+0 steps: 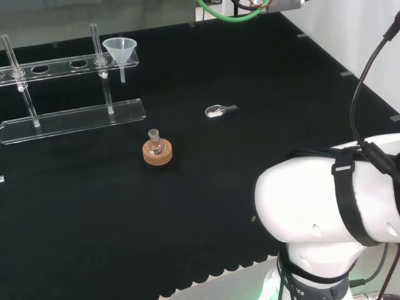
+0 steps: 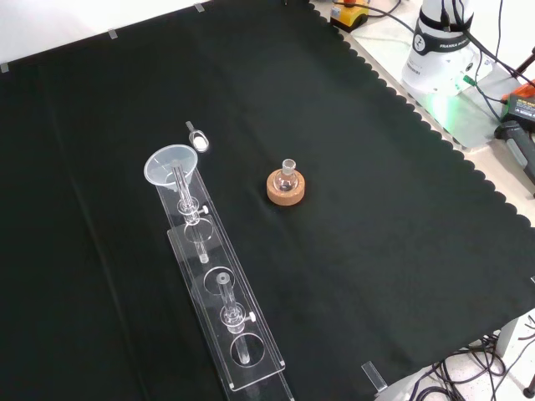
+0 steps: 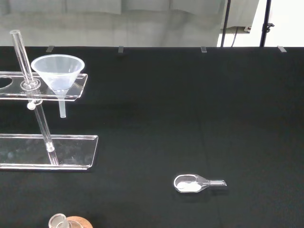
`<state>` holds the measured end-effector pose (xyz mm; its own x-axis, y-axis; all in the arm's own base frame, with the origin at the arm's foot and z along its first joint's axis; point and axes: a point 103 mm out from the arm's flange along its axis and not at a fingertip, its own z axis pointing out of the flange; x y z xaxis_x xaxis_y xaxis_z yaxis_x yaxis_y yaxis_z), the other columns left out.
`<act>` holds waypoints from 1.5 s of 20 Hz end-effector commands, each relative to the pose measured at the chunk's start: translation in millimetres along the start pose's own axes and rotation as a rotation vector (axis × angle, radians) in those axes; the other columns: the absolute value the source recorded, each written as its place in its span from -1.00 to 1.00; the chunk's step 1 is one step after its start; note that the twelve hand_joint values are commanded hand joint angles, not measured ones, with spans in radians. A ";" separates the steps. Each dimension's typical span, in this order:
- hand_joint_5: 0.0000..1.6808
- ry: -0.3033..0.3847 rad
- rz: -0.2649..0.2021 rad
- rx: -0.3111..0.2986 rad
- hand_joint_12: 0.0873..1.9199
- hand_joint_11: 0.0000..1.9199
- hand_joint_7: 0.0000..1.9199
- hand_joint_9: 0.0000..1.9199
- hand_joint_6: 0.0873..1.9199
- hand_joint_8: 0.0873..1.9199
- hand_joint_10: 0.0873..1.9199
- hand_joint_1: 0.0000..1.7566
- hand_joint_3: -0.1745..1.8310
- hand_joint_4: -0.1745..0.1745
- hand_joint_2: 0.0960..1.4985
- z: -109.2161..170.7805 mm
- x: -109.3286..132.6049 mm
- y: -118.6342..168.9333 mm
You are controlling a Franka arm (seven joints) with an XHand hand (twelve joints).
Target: Pick up the funnel from the transparent funnel stand.
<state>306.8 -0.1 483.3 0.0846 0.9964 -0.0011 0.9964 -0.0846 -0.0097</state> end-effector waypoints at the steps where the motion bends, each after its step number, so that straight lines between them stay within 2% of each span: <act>1: -0.81 -0.005 0.003 -0.013 0.41 -0.96 -0.98 -0.89 -0.92 -0.62 -0.30 -0.98 -0.28 0.29 -0.05 -1.0 -0.4 -1.2; 3: -0.78 -0.007 0.008 -0.010 0.48 -0.99 -0.99 -0.91 -1.00 -0.58 -0.27 -1.00 -0.33 0.29 -0.01 -1.7 -1.9 -0.5; 10: -0.75 0.011 -0.033 -0.005 0.50 -1.00 -1.00 -0.89 -1.00 -0.55 -0.24 -1.00 -0.36 0.29 0.02 12.9 10.9 16.6; 19: -0.71 0.104 -0.051 -0.018 0.54 -1.00 -0.98 -0.84 -1.00 -0.48 -0.22 -0.97 -0.38 0.25 0.04 63.9 48.0 56.1; 22: -0.68 0.136 -0.064 -0.052 0.55 -1.00 -0.96 -0.82 -1.00 -0.46 -0.22 -0.96 -0.39 0.22 0.04 77.5 58.4 76.2; 26: -0.63 0.224 -0.110 -0.129 0.57 -0.99 -0.94 -0.79 -1.00 -0.44 -0.21 -0.92 -0.39 0.16 0.06 97.1 78.9 103.6; 30: -0.57 0.273 -0.128 -0.204 0.57 -0.95 -0.89 -0.74 -1.00 -0.40 -0.19 -0.88 -0.39 0.06 0.07 109.3 90.7 129.7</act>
<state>404.0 55.4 408.0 -0.0061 0.9862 0.1656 0.9930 -0.0136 0.1173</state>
